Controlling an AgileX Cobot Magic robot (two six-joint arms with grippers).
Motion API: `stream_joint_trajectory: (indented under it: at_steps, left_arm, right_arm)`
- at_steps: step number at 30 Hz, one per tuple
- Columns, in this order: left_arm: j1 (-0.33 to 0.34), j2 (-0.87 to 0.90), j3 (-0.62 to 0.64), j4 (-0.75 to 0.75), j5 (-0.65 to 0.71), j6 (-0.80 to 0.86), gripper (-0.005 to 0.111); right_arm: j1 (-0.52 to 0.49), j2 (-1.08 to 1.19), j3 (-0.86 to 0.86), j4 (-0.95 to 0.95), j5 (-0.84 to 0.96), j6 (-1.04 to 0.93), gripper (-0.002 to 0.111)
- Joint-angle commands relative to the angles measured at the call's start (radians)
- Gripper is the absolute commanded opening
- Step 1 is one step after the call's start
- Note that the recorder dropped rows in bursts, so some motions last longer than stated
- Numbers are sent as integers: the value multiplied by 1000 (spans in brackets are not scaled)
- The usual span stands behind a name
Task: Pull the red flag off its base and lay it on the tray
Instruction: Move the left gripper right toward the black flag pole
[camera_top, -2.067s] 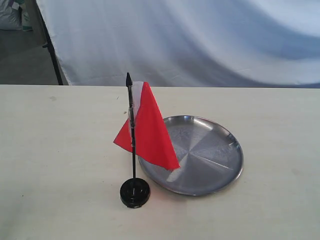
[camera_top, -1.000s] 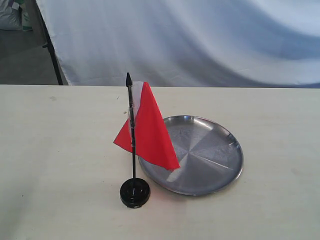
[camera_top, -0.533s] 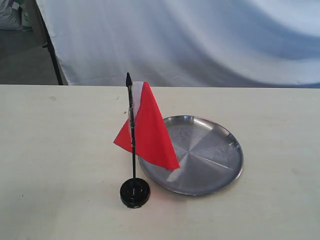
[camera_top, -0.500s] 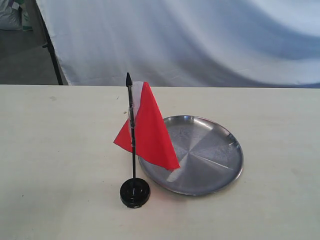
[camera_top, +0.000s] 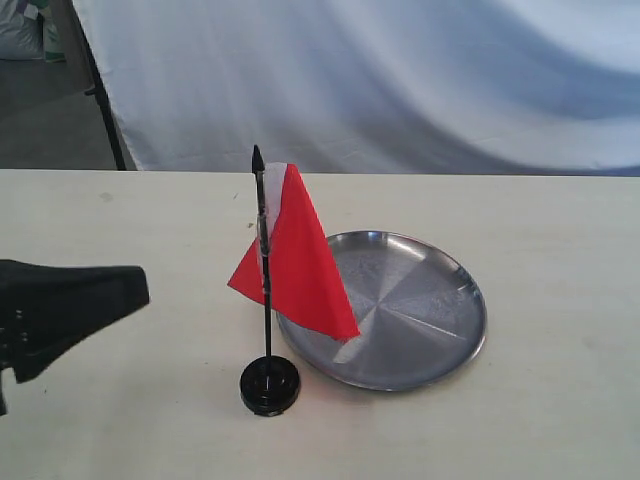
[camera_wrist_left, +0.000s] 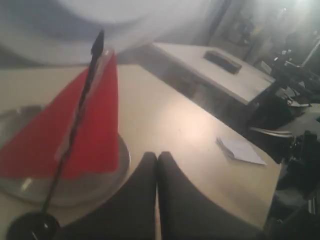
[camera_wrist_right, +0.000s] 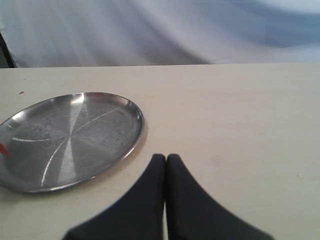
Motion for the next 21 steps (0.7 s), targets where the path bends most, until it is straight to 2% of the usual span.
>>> stream_joint_trajectory:
  at_steps: [1,7,13,16,21]
  left_arm:
    - [2,188,-5,20,-62,15,0]
    - [2,390,4,35,-62,117,0]
    - [-4,520,4,35,-68,279,0]
    - [-32,573,5,35,-91,370,0]
    - [-109,651,5,-47,-90,412,0]
  right_arm:
    - [0,-7,3,-9,-6,-2,0]
    - [0,-7,3,-9,-6,-2,0]
    - [0,-7,3,-9,-6,-2,0]
    - [0,-7,3,-9,-6,-2,0]
    - [0,-7,3,-9,-6,-2,0]
